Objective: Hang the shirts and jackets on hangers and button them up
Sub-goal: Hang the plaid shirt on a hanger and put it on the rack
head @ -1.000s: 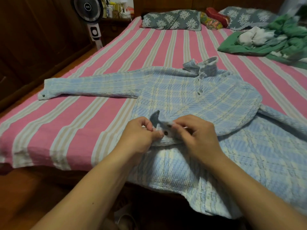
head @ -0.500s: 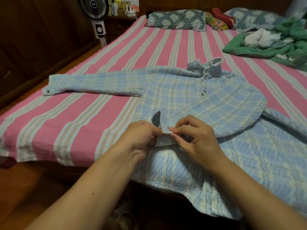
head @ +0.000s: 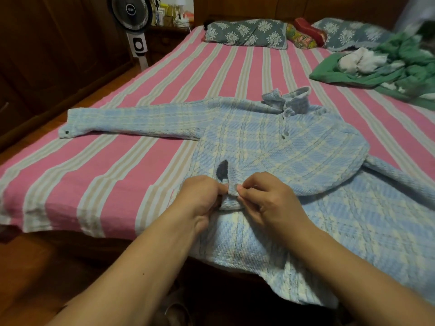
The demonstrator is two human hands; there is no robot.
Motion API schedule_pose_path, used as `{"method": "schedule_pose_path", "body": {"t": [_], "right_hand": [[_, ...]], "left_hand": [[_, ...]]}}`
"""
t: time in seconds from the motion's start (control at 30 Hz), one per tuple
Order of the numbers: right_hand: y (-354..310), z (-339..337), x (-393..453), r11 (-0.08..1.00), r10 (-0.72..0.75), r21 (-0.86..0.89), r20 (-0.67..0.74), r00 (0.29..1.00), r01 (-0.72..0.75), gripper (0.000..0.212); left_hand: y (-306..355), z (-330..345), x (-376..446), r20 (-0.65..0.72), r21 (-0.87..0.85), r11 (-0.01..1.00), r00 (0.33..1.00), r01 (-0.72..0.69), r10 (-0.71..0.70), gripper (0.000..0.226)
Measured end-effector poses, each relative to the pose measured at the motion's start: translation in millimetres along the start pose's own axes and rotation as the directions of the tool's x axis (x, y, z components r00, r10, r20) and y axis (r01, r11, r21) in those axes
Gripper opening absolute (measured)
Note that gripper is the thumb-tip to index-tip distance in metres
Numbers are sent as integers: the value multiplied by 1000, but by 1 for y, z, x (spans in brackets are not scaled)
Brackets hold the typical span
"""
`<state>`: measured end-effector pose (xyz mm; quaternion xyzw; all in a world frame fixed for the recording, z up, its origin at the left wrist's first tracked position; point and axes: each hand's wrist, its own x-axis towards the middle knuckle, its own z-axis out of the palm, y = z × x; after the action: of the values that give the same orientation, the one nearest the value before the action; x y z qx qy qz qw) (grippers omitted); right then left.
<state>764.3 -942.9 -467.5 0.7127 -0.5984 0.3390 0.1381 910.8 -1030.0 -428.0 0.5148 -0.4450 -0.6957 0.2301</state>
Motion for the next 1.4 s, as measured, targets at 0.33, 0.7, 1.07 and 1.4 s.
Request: {"method": "schedule_pose_path", "body": {"t": [0.33,0.7,1.07,1.4], "right_hand": [[-30,12,168,940,312,11,367,876,-340,31],[21,198,234,881,470,-413,718,514,-230,73],[46,-64,194,65,675,811,394,624,-582,58],[74,-164,-54,238,903,415,239,358,-878,14]], "left_hand": [[76,-120,-7,-246,-180,937,936,-300,252,8],[133,-301,197,-374,-371,905,926,-207,58,49],[169,-72,90,231,525,117,273,-843,934,54],[1,64,-9,763,629,-171,561,-758,321,45]]}}
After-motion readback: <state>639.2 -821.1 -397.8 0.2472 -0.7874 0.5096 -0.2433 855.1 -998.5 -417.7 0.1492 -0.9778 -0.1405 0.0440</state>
